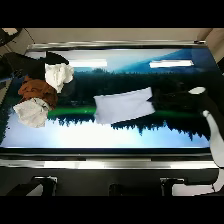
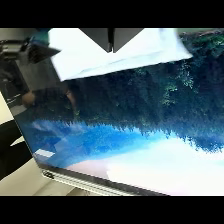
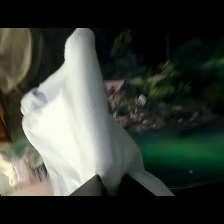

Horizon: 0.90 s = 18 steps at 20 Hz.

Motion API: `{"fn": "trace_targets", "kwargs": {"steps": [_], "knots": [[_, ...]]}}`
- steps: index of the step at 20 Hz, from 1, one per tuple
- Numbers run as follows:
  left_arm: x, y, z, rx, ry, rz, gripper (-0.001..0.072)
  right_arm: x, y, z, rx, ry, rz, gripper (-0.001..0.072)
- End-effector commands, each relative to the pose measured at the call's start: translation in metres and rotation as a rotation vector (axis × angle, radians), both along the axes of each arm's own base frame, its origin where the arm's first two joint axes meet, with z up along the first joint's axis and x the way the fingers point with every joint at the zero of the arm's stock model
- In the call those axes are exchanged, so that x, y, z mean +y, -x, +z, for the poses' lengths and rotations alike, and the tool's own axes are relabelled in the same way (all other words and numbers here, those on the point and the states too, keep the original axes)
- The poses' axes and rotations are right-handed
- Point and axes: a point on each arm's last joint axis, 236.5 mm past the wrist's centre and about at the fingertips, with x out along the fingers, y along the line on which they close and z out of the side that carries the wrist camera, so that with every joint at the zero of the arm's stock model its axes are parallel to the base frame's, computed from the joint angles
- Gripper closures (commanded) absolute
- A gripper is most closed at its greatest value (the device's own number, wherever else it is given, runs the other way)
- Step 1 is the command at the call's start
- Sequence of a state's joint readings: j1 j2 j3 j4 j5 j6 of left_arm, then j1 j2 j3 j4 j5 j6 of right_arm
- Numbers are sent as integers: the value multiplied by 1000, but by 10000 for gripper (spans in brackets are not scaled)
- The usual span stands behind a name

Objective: Fold the shirts.

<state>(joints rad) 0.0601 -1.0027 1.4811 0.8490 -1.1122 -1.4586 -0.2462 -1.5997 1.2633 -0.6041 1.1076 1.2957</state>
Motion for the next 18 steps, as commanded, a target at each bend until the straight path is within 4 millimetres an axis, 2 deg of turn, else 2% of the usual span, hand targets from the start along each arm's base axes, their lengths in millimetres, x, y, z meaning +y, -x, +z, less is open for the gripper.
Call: {"fn": "trace_targets", "kwargs": {"steps": [1, 3, 7, 9, 12, 13, 14, 16, 18], "knots": [[0, 0, 0, 1, 0, 0, 682, -113, 0, 30, -16, 9, -202, 668], [0, 0, 0, 1, 0, 0, 682, -176, 26, 36, 7, 20, -308, 667], [0, 0, 0, 0, 0, 0, 682, -294, 101, 48, 62, 92, -579, 667], [0, 0, 0, 0, 0, 0, 682, -337, 148, 48, 129, 116, -717, 667], [0, 0, 0, 0, 0, 0, 681, -359, 246, 14, 452, 196, -808, 668], [0, 0, 0, 0, 0, 0, 682, -362, 274, 4, 559, 229, -847, 668], [0, 0, 0, 1, 0, -1, 682, -361, 294, -4, 630, 248, -897, 668], [-1, 2, -2, 11, -4, -9, 682, -344, 304, -19, 663, 234, -944, 669], [-2, 3, -3, 14, -5, -11, 682, -312, 301, -39, 672, 156, -958, 669]]}}
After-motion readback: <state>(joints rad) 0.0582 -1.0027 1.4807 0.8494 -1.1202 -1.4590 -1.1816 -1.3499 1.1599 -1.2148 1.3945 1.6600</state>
